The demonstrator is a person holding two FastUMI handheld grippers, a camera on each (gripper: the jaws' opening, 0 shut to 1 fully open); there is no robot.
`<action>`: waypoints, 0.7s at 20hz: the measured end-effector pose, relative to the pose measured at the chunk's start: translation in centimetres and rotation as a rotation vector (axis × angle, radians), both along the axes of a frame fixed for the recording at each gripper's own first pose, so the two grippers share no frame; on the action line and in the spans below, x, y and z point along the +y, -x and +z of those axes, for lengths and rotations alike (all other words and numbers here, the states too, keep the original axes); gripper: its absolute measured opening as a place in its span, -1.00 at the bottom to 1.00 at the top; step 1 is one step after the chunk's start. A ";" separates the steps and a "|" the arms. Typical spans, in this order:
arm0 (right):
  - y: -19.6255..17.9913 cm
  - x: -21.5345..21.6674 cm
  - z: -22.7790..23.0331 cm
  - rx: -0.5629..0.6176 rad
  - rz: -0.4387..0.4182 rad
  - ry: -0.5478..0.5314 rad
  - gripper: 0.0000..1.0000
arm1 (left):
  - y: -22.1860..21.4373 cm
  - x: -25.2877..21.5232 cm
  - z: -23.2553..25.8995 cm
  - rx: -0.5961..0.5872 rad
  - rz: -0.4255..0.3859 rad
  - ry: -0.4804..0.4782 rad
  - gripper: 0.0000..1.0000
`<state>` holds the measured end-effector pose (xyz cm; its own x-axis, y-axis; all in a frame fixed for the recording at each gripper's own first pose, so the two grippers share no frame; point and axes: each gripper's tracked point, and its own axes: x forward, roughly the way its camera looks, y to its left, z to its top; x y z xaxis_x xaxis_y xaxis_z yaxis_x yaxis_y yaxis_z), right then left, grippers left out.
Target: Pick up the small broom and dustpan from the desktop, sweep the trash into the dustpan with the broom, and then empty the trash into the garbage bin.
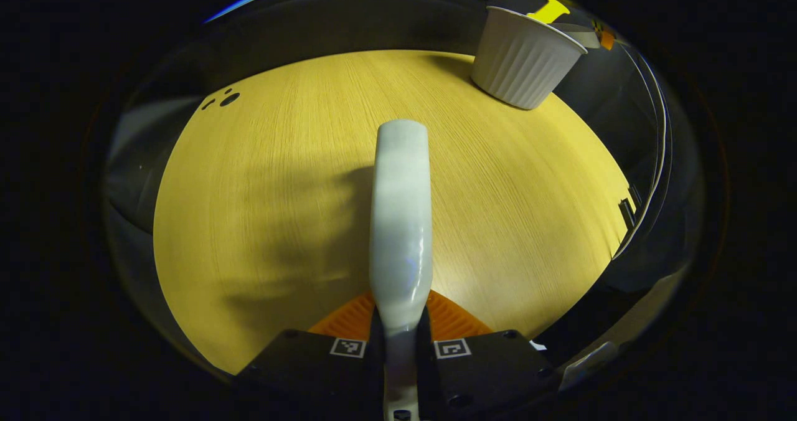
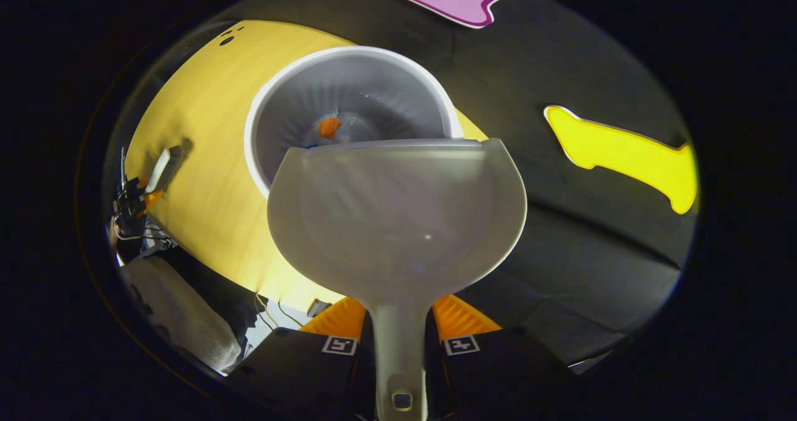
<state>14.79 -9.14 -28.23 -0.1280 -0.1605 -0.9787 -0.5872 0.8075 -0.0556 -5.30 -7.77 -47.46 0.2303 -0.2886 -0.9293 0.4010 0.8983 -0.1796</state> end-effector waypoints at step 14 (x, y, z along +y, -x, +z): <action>8.8 5.3 10.8 -0.366 -0.175 -0.424 -0.29 | -0.5 1.4 0.2 0.001 0.023 -0.048 -0.47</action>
